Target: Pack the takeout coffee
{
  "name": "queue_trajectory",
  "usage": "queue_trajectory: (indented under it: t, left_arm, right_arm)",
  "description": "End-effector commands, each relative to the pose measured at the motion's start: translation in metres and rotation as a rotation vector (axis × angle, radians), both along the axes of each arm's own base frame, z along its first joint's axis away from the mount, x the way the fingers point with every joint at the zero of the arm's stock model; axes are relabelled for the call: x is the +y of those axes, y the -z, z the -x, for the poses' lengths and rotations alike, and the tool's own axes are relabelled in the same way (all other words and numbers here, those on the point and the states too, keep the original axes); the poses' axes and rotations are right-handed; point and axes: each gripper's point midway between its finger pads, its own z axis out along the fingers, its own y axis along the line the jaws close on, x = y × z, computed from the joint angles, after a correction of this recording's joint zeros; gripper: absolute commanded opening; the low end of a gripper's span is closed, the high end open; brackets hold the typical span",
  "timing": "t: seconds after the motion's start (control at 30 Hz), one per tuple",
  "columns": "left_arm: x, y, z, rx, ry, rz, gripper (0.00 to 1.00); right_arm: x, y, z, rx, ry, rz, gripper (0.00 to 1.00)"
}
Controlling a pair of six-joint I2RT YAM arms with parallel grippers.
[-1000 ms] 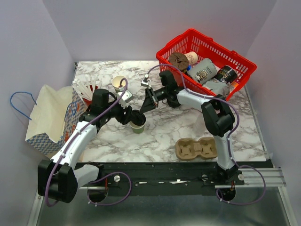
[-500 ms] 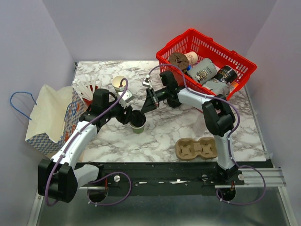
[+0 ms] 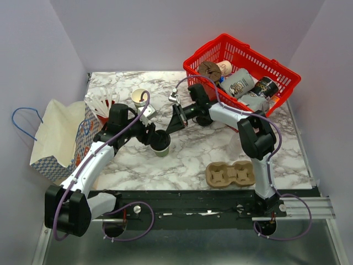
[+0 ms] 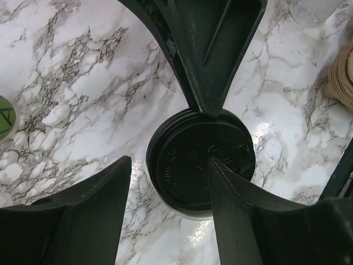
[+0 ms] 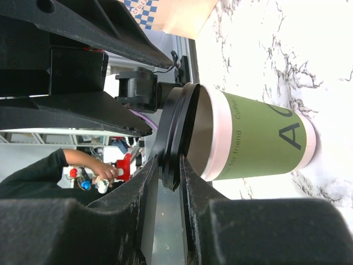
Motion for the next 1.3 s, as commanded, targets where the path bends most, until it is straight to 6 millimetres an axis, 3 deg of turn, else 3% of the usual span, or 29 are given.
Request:
queue_trajectory:
  t: [0.0, 1.27]
  left_arm:
    - [-0.004, 0.006, 0.001, 0.005, 0.013, 0.013, 0.66]
    - [-0.005, 0.017, 0.007, 0.056, -0.002, 0.032, 0.66]
  right_arm:
    - [0.0, -0.006, -0.008, -0.049, 0.019, 0.001, 0.31]
    - [-0.004, 0.03, -0.017, -0.071, 0.045, 0.092, 0.37]
